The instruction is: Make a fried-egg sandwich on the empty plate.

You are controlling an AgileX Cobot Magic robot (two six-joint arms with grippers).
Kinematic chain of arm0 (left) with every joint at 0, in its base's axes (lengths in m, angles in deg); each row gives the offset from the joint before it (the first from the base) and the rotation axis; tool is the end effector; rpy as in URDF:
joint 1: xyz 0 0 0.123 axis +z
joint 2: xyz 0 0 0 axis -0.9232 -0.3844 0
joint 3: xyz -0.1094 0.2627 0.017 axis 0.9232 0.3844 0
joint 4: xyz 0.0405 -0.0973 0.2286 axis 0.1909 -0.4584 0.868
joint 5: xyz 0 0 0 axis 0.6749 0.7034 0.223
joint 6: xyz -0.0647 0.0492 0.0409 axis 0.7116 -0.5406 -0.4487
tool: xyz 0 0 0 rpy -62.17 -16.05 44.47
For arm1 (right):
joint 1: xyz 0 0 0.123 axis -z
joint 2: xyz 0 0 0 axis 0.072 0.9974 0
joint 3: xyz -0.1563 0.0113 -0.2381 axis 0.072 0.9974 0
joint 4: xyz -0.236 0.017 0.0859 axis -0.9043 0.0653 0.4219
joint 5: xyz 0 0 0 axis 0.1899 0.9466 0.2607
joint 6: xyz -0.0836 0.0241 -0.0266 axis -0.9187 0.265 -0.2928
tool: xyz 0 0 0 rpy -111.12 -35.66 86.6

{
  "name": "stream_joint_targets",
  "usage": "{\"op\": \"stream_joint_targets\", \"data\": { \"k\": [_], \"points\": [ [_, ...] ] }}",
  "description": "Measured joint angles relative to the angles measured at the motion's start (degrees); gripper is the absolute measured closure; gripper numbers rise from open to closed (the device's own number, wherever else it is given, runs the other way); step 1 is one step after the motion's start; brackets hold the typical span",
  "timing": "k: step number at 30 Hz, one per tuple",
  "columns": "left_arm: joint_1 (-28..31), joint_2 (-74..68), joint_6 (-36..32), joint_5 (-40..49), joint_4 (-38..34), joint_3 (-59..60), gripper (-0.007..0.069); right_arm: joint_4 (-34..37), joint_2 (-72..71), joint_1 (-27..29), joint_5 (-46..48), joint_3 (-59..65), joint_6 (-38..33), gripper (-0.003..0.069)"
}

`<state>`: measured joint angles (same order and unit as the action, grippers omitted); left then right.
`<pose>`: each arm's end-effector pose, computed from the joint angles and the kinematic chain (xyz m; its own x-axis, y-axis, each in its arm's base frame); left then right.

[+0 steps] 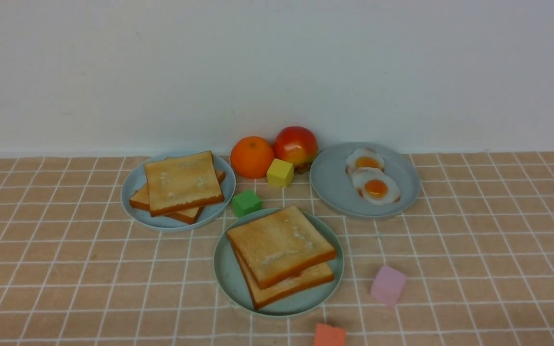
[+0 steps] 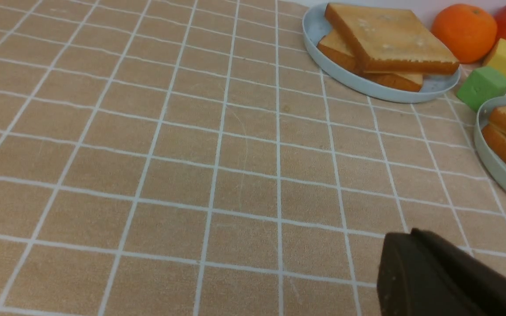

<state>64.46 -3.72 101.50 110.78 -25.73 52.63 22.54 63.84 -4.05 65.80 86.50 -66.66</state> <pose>0.0527 -0.0021 0.1703 -0.2980 -0.2300 -0.9265 -0.0286 0.9723 -0.2321 0.0521 0.0034 0.1739 -0.3015 0.1221 -0.9456 0.0015 0.9918 0.1276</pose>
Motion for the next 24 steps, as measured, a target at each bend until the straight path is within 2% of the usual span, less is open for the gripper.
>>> {"op": "stream_joint_targets", "data": {
  "k": [24],
  "points": [
    [0.00,0.00,0.06,0.00,0.00,0.00,0.0634,0.00,0.00,0.00,0.00,0.00,0.00,0.0616]
  ]
}}
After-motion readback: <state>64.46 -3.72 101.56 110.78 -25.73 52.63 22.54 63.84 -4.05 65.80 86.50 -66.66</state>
